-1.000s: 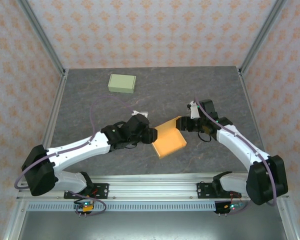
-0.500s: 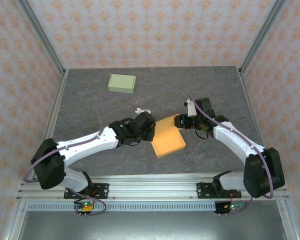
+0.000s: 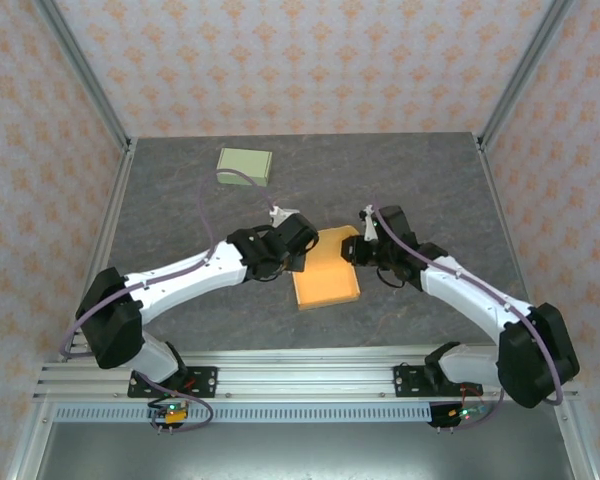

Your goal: Fold the paper box

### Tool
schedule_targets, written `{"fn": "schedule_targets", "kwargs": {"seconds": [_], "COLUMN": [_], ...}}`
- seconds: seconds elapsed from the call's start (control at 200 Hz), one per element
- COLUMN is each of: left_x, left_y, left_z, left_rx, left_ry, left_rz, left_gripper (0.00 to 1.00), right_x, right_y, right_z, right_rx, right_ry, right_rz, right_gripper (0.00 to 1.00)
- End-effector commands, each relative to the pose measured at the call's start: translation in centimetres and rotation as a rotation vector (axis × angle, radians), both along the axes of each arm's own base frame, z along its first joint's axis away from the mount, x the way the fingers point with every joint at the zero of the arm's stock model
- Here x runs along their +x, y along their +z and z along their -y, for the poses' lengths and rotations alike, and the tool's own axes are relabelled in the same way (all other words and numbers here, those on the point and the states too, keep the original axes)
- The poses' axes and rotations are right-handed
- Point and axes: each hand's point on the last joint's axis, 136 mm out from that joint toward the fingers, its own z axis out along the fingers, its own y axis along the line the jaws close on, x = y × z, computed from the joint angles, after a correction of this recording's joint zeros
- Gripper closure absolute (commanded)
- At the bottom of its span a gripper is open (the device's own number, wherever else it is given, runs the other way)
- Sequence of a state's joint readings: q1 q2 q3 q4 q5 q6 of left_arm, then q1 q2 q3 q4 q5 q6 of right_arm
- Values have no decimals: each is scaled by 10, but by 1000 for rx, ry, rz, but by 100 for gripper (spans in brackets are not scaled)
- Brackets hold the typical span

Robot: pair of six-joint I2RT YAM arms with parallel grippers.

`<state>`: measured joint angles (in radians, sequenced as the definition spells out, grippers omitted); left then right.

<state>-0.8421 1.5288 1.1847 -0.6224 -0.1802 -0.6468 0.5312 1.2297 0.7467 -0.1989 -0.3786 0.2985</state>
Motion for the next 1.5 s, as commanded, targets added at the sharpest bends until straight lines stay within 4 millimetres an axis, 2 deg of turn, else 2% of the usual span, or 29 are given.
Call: {"fn": "schedule_targets", "kwargs": {"seconds": [0.0,0.24,0.325,0.445,0.486,0.561,0.596,0.681,0.771,0.891,1.051,1.241,1.321,1.497], "left_x": [14,44,51,60,63,67,69,71,75,80,89,93,96,101], "left_y": [6,22,26,29,28,26,24,16,8,5,12,13,11,13], "left_z": [-13,-23,-19,-11,-10,-9,-9,-7,-3,1,0,0,-3,-6], "left_rx": [-3,-12,-34,19,51,109,129,160,165,150,124,95,94,81], "left_ry": [77,57,37,-74,-106,-155,-175,-216,-238,-250,-251,-275,-265,-246], "left_rz": [5,60,73,108,106,95,85,44,12,-4,14,8,1,7], "left_gripper": [96,96,96,96,96,96,96,96,96,96,95,93,92,85], "right_x": [15,25,27,31,32,37,38,50,63,72,87,101,104,109], "right_y": [17,8,4,4,8,21,27,35,30,14,5,16,18,-1], "right_z": [-2,-4,-10,-12,-9,4,7,17,23,19,27,25,21,16], "right_rx": [25,-1,18,3,-24,-109,-127,-133,-127,-152,-218,-279,-268,-277], "right_ry": [-113,-118,-110,-103,-105,-103,-75,-51,-49,-29,-67,-43,-32,-18], "right_rz": [102,112,115,124,147,215,243,260,237,204,220,234,234,191], "right_gripper": [77,79,81,80,75,51,45,41,39,43,53,56,63,78]}}
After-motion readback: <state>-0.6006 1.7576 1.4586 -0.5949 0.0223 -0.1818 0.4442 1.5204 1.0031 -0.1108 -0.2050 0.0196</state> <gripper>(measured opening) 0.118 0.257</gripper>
